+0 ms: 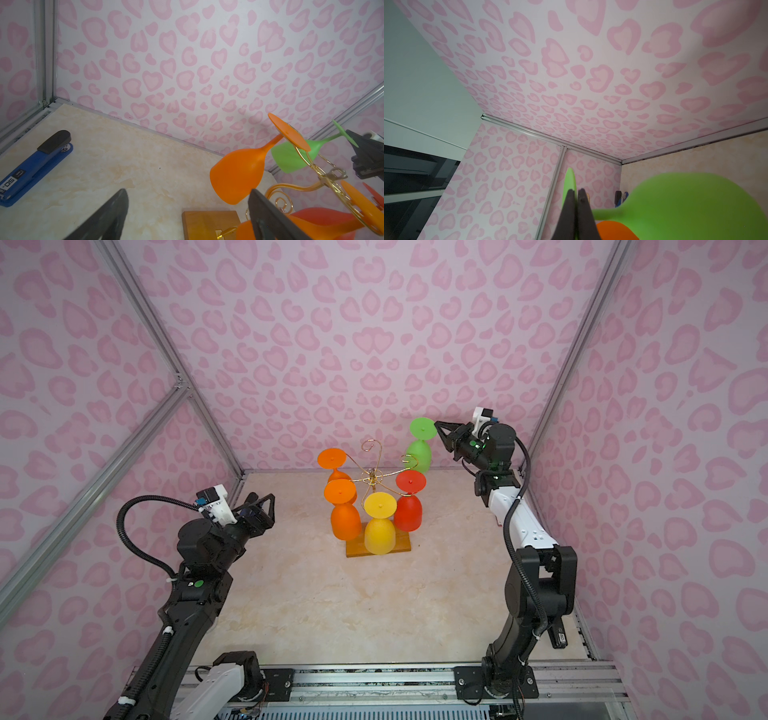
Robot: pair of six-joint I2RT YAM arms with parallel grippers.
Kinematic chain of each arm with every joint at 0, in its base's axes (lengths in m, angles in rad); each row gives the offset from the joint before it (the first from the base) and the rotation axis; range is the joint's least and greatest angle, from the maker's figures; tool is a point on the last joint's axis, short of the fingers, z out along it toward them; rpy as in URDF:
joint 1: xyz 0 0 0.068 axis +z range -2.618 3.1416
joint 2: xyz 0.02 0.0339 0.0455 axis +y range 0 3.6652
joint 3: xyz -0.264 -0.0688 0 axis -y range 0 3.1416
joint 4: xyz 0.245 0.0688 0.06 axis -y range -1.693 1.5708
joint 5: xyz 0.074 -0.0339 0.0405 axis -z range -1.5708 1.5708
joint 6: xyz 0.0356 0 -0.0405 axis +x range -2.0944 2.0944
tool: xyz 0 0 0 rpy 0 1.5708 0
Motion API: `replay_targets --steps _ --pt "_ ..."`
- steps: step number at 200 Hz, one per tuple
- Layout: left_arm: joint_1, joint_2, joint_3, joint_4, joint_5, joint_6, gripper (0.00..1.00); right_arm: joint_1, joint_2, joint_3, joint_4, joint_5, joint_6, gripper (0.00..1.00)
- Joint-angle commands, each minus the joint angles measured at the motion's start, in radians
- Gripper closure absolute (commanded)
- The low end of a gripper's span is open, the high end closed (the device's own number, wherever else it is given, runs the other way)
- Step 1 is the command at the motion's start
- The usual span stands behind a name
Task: Take the wine glass off the wine glass rack
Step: Pick up the wine glass from the wine glass rack.
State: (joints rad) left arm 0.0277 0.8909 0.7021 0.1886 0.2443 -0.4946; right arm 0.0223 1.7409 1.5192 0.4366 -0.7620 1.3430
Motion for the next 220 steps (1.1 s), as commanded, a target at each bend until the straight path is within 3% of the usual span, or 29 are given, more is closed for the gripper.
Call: replay_targets --steps 1,48,79,120,164,220 --pt "0.002 -0.007 0.008 0.032 0.042 0.019 0.08 -0.023 -0.039 -0.042 0.063 0.012 -0.002 1.0" --pt "0.0 -0.021 0.01 0.078 0.147 0.012 0.09 -0.084 -0.195 -0.184 0.107 0.025 -0.005 1.0" --pt "-0.002 -0.011 0.024 0.147 0.279 -0.022 0.09 -0.118 -0.306 -0.257 0.153 0.03 0.005 1.0" --pt "-0.03 0.05 0.091 0.272 0.421 -0.105 0.11 -0.145 -0.423 -0.37 0.39 0.022 0.136 1.0" --pt "-0.139 0.17 0.216 0.405 0.55 -0.129 0.11 -0.144 -0.503 -0.404 0.65 -0.005 0.276 1.0" --pt "-0.269 0.352 0.386 0.549 0.696 -0.161 0.1 -0.111 -0.603 -0.415 0.754 -0.038 0.335 1.0"
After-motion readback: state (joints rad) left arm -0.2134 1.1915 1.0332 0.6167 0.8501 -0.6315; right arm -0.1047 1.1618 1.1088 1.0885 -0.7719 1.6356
